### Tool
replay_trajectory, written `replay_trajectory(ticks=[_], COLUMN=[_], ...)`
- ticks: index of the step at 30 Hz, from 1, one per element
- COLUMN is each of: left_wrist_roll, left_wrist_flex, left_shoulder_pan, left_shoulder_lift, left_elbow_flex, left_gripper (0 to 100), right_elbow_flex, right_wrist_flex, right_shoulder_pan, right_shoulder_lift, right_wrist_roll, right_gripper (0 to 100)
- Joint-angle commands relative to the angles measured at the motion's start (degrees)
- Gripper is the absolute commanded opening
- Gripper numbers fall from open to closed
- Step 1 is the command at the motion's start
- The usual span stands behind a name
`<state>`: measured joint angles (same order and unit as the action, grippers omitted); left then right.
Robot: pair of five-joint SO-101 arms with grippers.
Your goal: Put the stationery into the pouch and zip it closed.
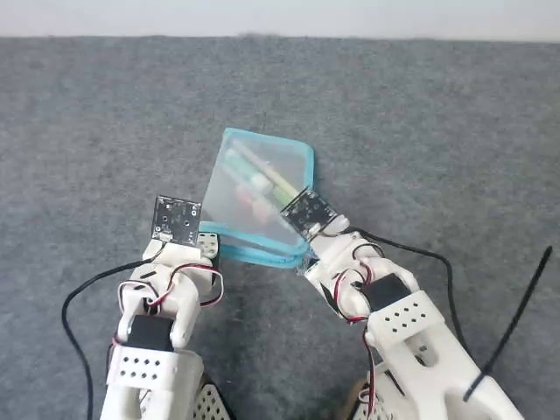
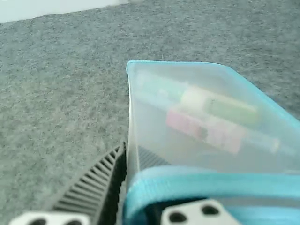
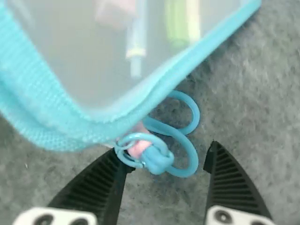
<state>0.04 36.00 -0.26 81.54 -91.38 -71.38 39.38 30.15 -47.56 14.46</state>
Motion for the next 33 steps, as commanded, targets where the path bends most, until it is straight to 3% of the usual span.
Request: replay_trajectory(ticks=[1,4,9,11,16,21,25,33], left_wrist_roll=[1.05,1.05,1.05,1.05,1.05,1.05,1.05,1.05], left_wrist_flex=[-2.11,-2.11,-2.11,-2.02,-2.11,-2.11,-1.93,-2.02], left_shoulder_pan=[-0.18,-0.18,-0.18,-0.18,-0.18,-0.26,-0.18,-0.18], left_shoulder_lift=[0.62,0.62,0.62,0.62,0.62,0.62,0.62,0.62], left_elbow_flex=[2.07,2.07,1.98,1.98,1.89,1.80,1.89,1.89], left_gripper=[1,1,1,1,1,1,1,1], right_elbow_flex=[0.97,1.93,10.90,15.30,21.19,19.43,13.27,-0.44], right_wrist_flex=[-0.40,1.19,2.15,4.97,16.40,27.38,25.71,12.00], right_shoulder_pan=[-1.01,-2.86,-12.79,-12.88,-5.58,3.56,7.78,8.57], right_shoulder_lift=[-4.79,-10.07,-15.78,-15.08,-12.70,-12.62,-12.62,-12.09], right_wrist_roll=[-4.66,-4.13,-6.68,-5.54,-0.88,9.85,13.01,7.56], right_gripper=[23.7,22.1,15.9,16.0,18.5,18.7,18.8,18.8])
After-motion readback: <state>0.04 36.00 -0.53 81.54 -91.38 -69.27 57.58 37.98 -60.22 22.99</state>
